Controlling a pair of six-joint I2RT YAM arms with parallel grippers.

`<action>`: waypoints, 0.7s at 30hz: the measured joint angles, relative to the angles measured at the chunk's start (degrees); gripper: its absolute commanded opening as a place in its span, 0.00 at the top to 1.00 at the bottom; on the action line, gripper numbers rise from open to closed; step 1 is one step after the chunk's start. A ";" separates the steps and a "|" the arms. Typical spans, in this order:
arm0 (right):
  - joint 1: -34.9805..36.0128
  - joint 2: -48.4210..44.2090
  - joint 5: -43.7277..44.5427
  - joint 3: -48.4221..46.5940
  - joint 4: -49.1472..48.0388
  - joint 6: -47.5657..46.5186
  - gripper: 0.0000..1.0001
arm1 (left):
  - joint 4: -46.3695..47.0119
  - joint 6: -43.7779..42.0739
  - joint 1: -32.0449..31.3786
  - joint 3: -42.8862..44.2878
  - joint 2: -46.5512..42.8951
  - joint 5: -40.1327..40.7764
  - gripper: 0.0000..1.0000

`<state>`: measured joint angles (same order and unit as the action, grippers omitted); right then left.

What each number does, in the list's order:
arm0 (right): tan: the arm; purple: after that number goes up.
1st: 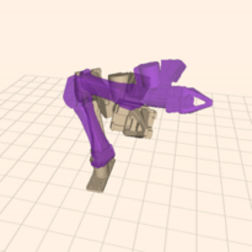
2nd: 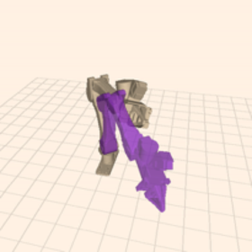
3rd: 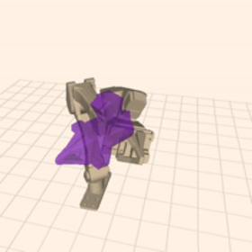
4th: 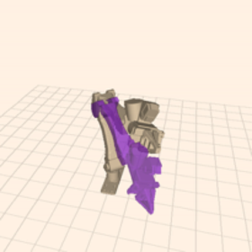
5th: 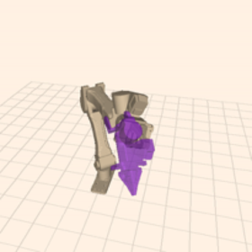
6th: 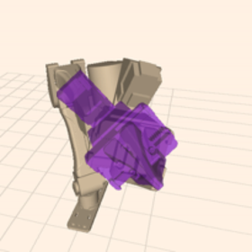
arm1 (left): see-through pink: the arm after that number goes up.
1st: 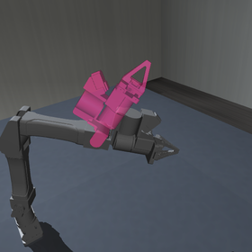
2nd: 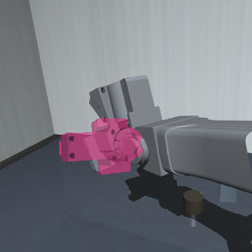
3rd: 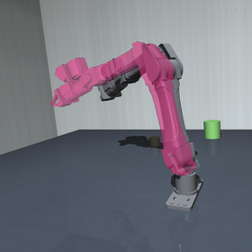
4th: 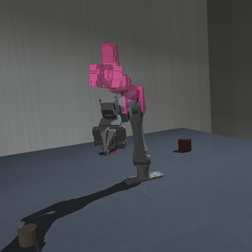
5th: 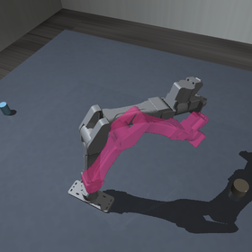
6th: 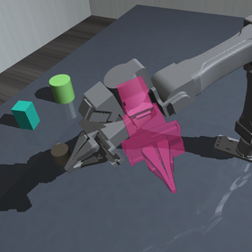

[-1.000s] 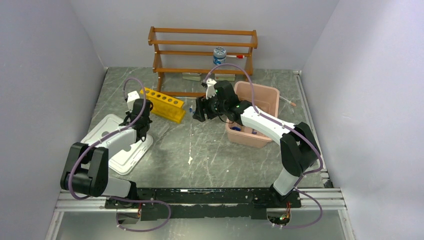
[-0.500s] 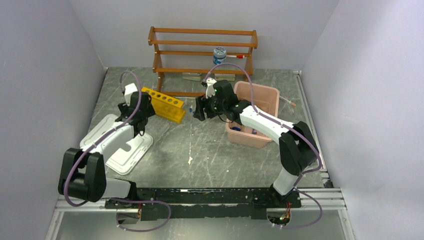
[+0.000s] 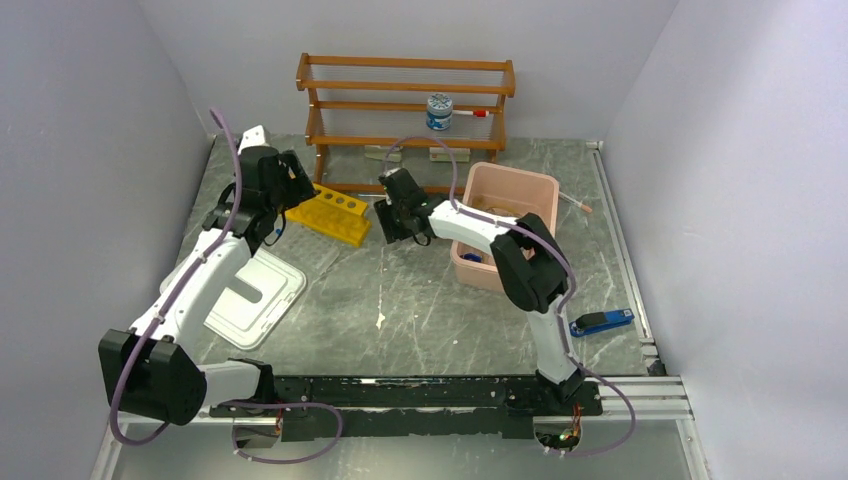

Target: Organize the chemistry lab equipment

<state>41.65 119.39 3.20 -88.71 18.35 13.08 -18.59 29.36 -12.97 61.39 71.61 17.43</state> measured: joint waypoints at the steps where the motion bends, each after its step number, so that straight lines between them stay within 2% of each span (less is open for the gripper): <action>1: 0.11 1.01 1.01 -0.50 0.59 -0.04 0.48 | -0.50 0.04 0.00 0.42 0.02 -1.97 0.25; 9: 0.20 3.52 6.29 -1.66 4.70 -2.08 0.58 | -2.73 0.46 0.00 1.14 0.87 -11.15 0.25; 16: 0.20 6.03 4.39 -4.02 5.31 -5.05 0.73 | -3.91 1.03 0.00 1.88 1.49 -13.73 0.16; 19: 0.20 6.29 2.75 -4.31 5.25 -6.38 0.87 | -4.15 1.60 0.00 2.01 1.55 -14.86 0.11; 21: 0.20 6.36 2.56 -4.35 5.14 -7.02 0.89 | -4.63 1.95 0.00 2.69 2.14 -16.17 0.11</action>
<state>41.85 125.75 5.76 -93.06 23.49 6.07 -23.22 31.31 -12.97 64.07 73.76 1.26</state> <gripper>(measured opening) 0.161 0.883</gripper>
